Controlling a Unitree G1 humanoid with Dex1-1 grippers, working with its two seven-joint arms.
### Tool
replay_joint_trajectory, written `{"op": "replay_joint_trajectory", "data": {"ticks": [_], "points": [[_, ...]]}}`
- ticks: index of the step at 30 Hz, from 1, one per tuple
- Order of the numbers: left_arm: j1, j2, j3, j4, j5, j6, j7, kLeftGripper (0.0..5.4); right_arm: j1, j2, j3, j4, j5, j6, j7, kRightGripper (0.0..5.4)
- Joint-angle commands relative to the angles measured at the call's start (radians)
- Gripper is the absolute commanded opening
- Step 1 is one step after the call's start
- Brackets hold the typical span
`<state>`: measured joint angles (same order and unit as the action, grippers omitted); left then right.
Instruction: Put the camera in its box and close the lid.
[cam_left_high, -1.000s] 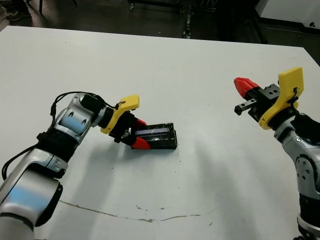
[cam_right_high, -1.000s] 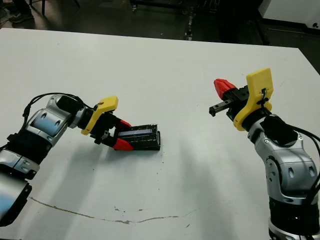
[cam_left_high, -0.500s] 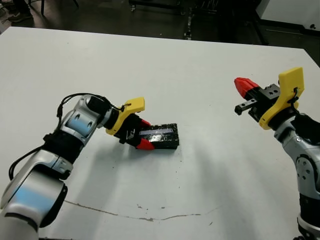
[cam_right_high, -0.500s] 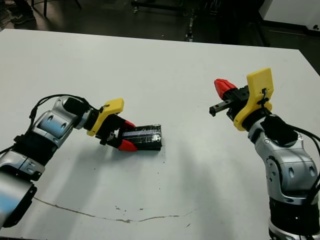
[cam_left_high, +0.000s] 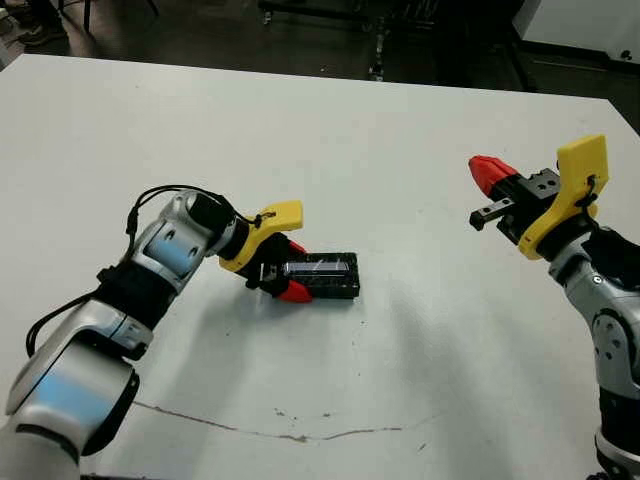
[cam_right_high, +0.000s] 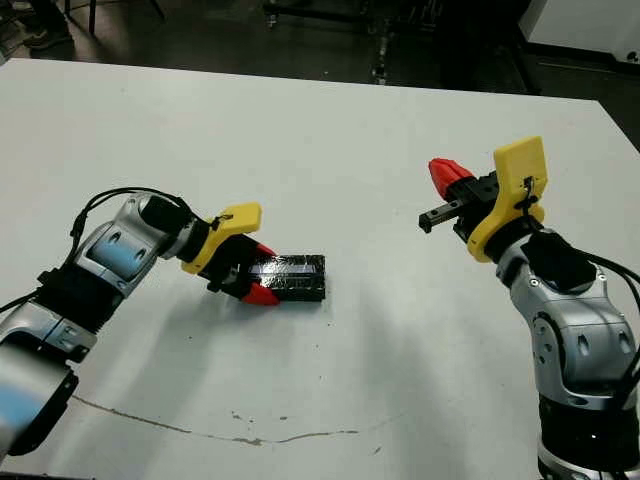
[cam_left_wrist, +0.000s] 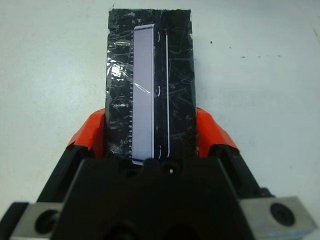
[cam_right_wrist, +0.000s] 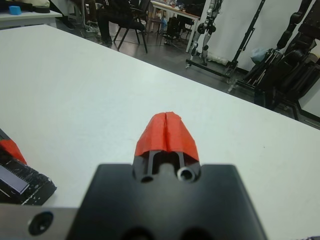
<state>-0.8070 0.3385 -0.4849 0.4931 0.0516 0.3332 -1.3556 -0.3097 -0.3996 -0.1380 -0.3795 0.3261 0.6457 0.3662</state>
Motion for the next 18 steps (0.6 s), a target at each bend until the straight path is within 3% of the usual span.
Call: {"op": "replay_joint_trajectory", "data": {"ticks": [1,7,9,12,18], "points": [[0.018,-0.056,-0.072,0.039,0.027,-0.01,-0.02,3.18,0.011,-0.014,-0.005,-0.006,-0.008,0.005,-0.011,0.0],[0.005,-0.051,-0.1,0.047,0.062,-0.013,0.004,3.18,0.009,-0.012,-0.008,-0.005,-0.006,0.009,-0.01,0.0],[0.001,-0.046,-0.111,0.047,0.076,-0.024,0.012,3.57,0.009,-0.012,-0.01,-0.009,-0.005,0.018,-0.015,0.0],[0.006,-0.022,-0.131,0.058,0.109,-0.176,0.029,3.93,0.011,-0.016,-0.01,-0.009,-0.006,0.011,-0.011,0.0],[0.034,-0.003,-0.111,0.07,0.118,-0.298,0.083,4.75,0.006,-0.017,-0.011,-0.005,0.0,0.008,-0.006,0.0]]}}
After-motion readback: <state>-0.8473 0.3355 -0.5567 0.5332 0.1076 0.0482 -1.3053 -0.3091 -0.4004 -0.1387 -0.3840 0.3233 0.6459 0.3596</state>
